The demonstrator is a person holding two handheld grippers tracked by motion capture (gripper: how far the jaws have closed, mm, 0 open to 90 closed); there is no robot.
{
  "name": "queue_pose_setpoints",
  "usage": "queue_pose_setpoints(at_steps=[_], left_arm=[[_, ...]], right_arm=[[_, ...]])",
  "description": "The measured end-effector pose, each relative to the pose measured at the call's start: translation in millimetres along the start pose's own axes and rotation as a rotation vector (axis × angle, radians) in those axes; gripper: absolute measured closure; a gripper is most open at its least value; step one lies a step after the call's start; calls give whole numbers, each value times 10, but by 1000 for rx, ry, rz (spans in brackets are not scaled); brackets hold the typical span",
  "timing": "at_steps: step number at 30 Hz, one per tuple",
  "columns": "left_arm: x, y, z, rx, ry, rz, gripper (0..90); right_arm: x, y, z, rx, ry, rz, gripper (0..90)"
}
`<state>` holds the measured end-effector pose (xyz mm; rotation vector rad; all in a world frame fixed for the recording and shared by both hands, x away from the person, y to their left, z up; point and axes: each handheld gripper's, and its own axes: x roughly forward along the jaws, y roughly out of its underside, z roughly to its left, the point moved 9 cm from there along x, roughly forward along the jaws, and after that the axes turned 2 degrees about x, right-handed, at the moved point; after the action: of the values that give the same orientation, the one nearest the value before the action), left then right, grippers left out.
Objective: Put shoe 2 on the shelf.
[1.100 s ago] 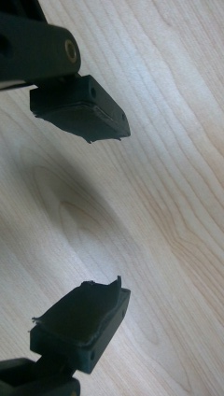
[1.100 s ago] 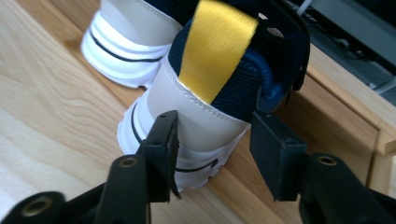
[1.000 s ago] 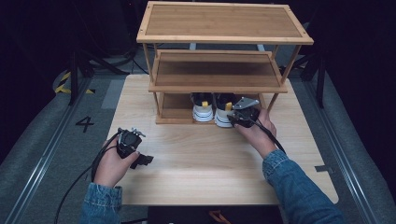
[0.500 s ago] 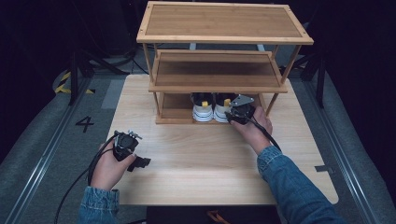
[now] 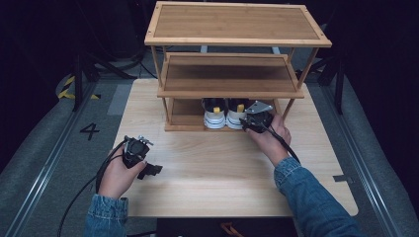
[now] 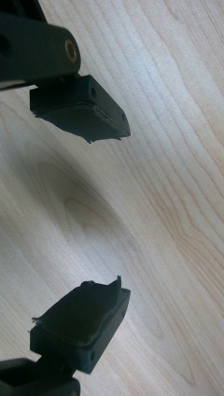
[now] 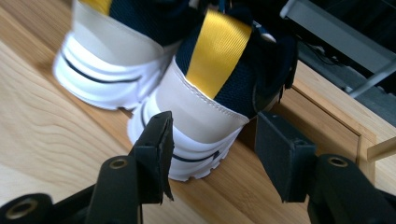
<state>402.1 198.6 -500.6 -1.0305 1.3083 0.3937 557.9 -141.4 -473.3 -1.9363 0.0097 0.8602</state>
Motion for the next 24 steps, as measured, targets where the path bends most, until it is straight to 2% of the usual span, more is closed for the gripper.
queue_pose_setpoints(at_steps=[5, 11, 17, 24], left_arm=[[3, -64, -38, 18, 8, -3, 202], [5, -104, -48, 30, 10, -5, 202], [-7, -175, -41, 38, 14, -16, 201], [-21, -272, -45, 51, 31, -36, 201]], right_arm=[[-209, -79, 17, 33, -43, -43, 464], [-470, -105, -1, 77, -97, -67, 453], [-736, -44, -83, 143, -151, -68, 442], [-1030, 123, -212, 164, -195, -45, 420]])
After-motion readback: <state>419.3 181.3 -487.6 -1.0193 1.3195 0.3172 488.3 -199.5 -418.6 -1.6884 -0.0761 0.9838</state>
